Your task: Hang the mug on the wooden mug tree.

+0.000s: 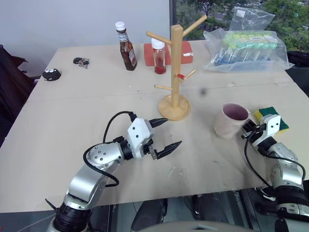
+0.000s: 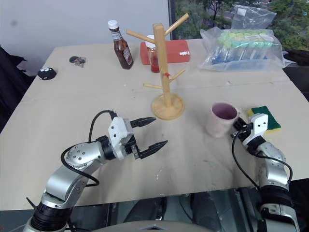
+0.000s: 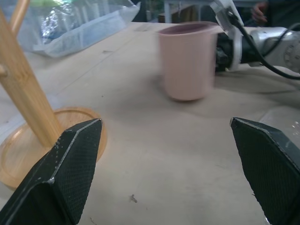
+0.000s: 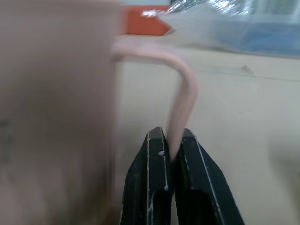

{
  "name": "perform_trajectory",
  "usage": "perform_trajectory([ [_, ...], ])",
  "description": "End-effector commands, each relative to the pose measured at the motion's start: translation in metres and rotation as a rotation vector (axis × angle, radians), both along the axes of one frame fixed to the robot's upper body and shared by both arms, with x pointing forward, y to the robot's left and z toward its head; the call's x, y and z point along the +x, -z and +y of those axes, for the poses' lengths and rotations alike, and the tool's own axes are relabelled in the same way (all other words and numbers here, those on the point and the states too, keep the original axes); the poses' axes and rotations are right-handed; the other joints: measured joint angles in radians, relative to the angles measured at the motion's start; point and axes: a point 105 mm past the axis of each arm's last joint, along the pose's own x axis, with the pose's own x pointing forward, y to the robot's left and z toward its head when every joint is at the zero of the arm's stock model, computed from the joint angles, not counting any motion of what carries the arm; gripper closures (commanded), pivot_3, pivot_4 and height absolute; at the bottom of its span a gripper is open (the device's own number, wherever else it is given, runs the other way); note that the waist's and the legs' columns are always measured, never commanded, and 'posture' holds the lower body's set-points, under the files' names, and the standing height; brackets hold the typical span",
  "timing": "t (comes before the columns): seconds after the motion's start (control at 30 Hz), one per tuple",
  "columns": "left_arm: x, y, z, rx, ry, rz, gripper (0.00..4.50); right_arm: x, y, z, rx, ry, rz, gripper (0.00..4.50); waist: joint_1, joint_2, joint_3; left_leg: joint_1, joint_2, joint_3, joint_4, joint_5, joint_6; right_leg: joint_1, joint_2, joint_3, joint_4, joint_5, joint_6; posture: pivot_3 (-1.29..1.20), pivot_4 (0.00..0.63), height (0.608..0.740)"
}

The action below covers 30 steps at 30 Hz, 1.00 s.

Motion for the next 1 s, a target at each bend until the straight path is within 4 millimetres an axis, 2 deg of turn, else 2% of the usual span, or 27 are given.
perform_trajectory([
  [0.03,0.002,-0.012,0.005,-0.053,-0.057,-0.051,0.00,0.002,-0.015,-0.001,-0.018,-0.039,-0.019,4.43,-0.001,0.000,0.000,0.000,0.000,0.000,0.000,0.000,0.000,0.000,0.000,0.000,0.000,0.000,0.000,0.00,0.150,0.737],
  [0.17,0.005,-0.015,0.015,-0.212,-0.184,-0.045,0.00,-0.003,-0.042,0.012,-0.118,-0.157,-0.032,4.43,-0.001,0.002,0.001,0.000,0.000,0.000,0.000,0.000,0.000,0.000,0.000,0.000,0.000,0.000,0.000,0.00,0.150,0.737],
  [0.27,0.007,-0.011,0.027,-0.312,-0.267,-0.027,0.00,-0.010,-0.072,0.036,-0.238,-0.266,-0.008,4.43,-0.002,0.003,0.002,-0.001,0.000,0.001,0.000,0.000,0.000,-0.001,-0.001,0.002,0.000,0.000,0.000,0.00,0.150,0.737],
  [0.4,0.005,-0.012,0.032,-0.336,-0.256,-0.065,0.00,-0.024,-0.101,0.067,-0.309,-0.397,0.004,4.43,0.006,0.002,0.002,-0.002,0.001,-0.001,0.000,0.000,0.000,-0.002,0.000,-0.002,0.000,0.000,0.001,0.00,0.150,0.737],
  [0.5,0.003,-0.020,0.035,-0.389,-0.240,-0.107,0.00,-0.028,-0.118,0.084,-0.381,-0.434,0.035,4.43,0.015,0.001,0.002,-0.005,0.001,-0.002,0.002,0.000,0.000,-0.003,-0.001,-0.003,-0.001,0.000,0.001,0.00,0.150,0.737],
  [0.63,-0.002,-0.030,0.040,-0.455,-0.217,-0.168,0.00,-0.032,-0.148,0.106,-0.445,-0.468,0.054,4.43,0.024,0.001,0.001,-0.015,0.000,-0.001,0.005,0.001,-0.001,-0.012,-0.002,-0.002,0.000,0.001,0.000,0.00,0.150,0.737],
  [0.77,-0.010,-0.036,0.041,-0.482,-0.185,-0.222,0.00,-0.016,-0.165,0.116,-0.478,-0.384,0.096,4.43,0.026,0.000,0.001,-0.020,0.000,-0.002,0.003,0.002,-0.004,-0.017,-0.002,-0.004,-0.001,0.002,-0.002,0.00,0.150,0.737],
  [0.9,-0.013,-0.036,0.044,-0.499,-0.177,-0.230,0.00,-0.024,-0.179,0.138,-0.507,-0.452,0.112,4.43,0.025,0.000,0.000,-0.026,0.000,-0.001,0.004,0.002,-0.004,-0.023,-0.002,-0.003,-0.002,0.002,-0.002,0.00,0.150,0.737],
  [1.0,-0.017,-0.034,0.038,-0.492,-0.146,-0.234,0.00,-0.023,-0.182,0.146,-0.524,-0.459,0.139,4.43,0.026,-0.001,0.000,-0.034,-0.001,-0.002,0.004,0.003,-0.004,-0.031,-0.002,-0.003,0.000,0.003,-0.003,0.00,0.150,0.737],
])
